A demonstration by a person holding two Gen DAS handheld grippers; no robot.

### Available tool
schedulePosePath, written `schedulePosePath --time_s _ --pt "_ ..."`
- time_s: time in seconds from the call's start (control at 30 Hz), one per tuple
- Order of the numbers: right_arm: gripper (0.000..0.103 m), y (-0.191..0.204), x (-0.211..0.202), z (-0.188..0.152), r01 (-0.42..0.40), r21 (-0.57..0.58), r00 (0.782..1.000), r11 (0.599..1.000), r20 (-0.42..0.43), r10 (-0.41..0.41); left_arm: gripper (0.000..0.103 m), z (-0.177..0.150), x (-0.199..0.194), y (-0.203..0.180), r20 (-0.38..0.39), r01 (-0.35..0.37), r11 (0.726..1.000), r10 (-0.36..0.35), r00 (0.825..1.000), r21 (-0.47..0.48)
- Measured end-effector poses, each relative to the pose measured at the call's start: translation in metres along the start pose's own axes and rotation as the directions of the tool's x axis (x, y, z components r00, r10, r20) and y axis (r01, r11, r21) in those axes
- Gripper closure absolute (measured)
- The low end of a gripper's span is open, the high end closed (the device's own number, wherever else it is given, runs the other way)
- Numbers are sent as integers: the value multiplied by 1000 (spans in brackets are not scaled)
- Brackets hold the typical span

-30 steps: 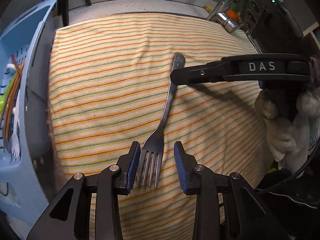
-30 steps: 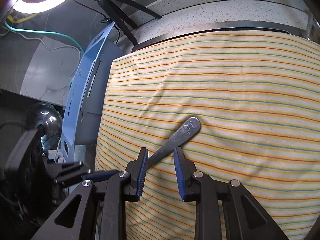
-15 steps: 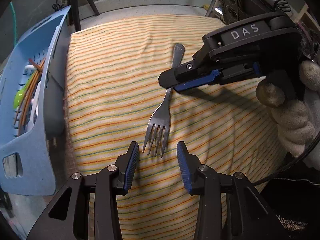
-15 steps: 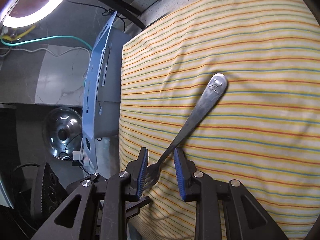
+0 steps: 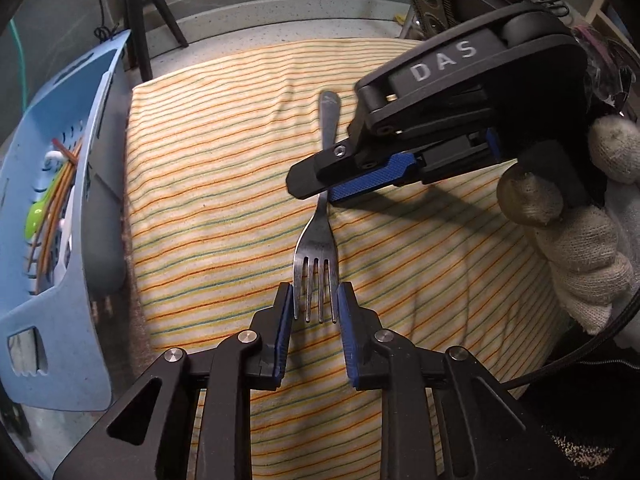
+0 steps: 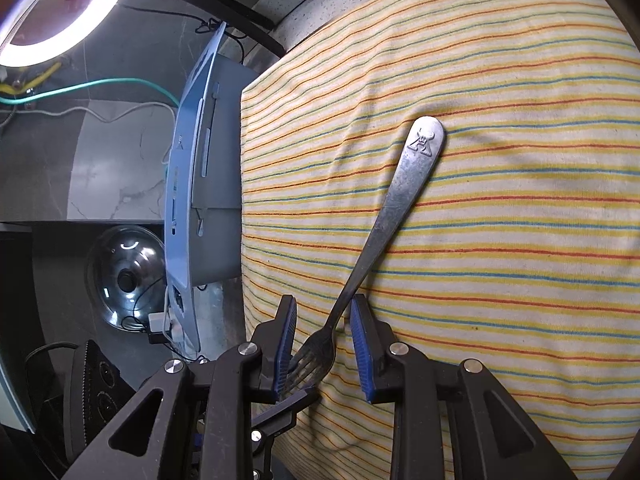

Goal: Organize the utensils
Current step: 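Close the left gripper on the metal fork's tines and lift it, then carry the metal fork with the left gripper over the basket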

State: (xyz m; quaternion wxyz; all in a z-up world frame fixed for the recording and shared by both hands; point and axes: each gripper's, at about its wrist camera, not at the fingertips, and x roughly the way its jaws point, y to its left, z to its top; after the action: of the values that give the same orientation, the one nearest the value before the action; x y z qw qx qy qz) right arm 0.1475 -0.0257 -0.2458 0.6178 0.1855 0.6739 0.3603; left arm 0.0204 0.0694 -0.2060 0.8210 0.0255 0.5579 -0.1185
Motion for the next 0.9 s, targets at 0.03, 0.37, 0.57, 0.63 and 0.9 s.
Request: schedulePosePath --time_s 0.03,0.37,0.57,0.63,0.9 --pt "79 1 1 0 12 -2 1000 1000 3 -12 82 0 -1 -1 1 1 1000 -1 1000 4" --pt "95 -1 2 1 11 21 1000 1000 12 -11 82 -5 -13 5 39 20 999 -19 999 -40" --pt "95 10 -5 3 -22 12 999 1000 23 22 82 -5 -28 10 81 22 998 -17 997 -60" --pt "95 18 -7 4 -28 -5 999 1000 29 28 82 -5 -35 13 97 14 998 -8 995 -62" --pt "96 67 -2 20 -52 -93 998 994 28 54 82 -4 -65 39 165 -17 993 36 986 -119"
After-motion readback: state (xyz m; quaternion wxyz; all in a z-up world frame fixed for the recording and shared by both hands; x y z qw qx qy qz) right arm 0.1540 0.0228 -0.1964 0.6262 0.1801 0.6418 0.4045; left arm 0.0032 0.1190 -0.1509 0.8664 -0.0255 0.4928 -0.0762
